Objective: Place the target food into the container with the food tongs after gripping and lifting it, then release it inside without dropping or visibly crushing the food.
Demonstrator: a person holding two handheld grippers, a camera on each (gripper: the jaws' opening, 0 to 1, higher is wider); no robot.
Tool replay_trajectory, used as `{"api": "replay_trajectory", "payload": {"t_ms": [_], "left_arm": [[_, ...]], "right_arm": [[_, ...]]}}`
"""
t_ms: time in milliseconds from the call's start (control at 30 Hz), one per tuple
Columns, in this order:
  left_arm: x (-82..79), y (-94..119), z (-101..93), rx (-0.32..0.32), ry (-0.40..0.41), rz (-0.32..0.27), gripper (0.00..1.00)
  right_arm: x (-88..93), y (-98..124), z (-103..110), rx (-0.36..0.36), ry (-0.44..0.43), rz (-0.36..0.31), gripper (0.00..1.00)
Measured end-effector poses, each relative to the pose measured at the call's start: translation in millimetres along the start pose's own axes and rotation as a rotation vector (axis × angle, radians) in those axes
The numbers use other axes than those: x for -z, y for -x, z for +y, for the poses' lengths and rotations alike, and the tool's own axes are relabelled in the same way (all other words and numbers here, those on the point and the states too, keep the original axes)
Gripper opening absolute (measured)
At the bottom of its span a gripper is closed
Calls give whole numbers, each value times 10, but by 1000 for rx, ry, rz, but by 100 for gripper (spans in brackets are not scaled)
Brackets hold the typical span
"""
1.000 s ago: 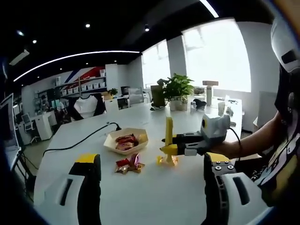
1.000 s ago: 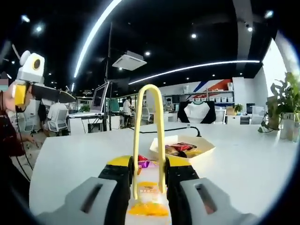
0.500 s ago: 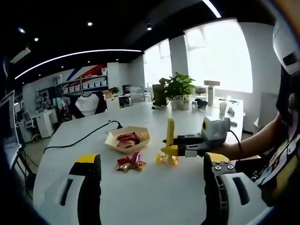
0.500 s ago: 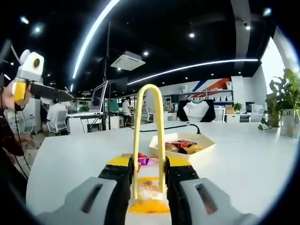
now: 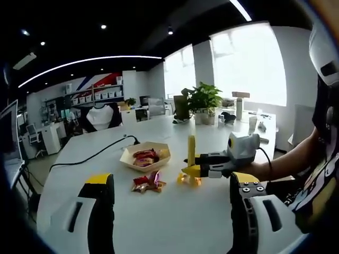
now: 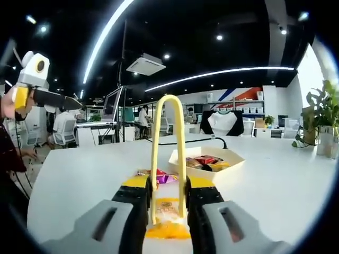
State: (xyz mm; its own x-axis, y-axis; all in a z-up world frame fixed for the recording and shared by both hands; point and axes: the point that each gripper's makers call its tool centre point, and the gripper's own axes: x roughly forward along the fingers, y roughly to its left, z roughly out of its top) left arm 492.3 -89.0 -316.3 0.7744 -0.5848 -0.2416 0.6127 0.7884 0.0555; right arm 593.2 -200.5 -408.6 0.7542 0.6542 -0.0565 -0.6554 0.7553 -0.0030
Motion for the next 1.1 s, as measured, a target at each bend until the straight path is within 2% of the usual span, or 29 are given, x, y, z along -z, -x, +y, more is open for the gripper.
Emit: {"api": "replay_trajectory", "payload": {"t_ms": [67, 200, 367, 500, 833, 867, 1100], "left_arm": [[11, 9, 11, -2, 0, 3, 96], [15, 21, 28, -7, -1, 3, 96], [-2, 31, 37, -11, -2, -3, 96], [-3, 42, 32, -10, -8, -2, 96], [20, 43, 40, -16, -2, 0, 96], [12, 40, 37, -15, -3, -3, 96], [-5, 39, 25, -8, -3, -10, 95]], "right_arm": [[-4, -5, -2, 3, -16, 10, 19], [-5, -17, 40, -13, 24, 35, 15], [-21, -4, -40, 3, -50, 39, 15], [-53, 11, -46, -9, -55, 43, 15], [-436, 42, -110, 10, -76, -19, 15], [-501, 35, -86, -15, -93, -35, 15], [-775, -70, -221, 11, -64, -72, 16]]}}
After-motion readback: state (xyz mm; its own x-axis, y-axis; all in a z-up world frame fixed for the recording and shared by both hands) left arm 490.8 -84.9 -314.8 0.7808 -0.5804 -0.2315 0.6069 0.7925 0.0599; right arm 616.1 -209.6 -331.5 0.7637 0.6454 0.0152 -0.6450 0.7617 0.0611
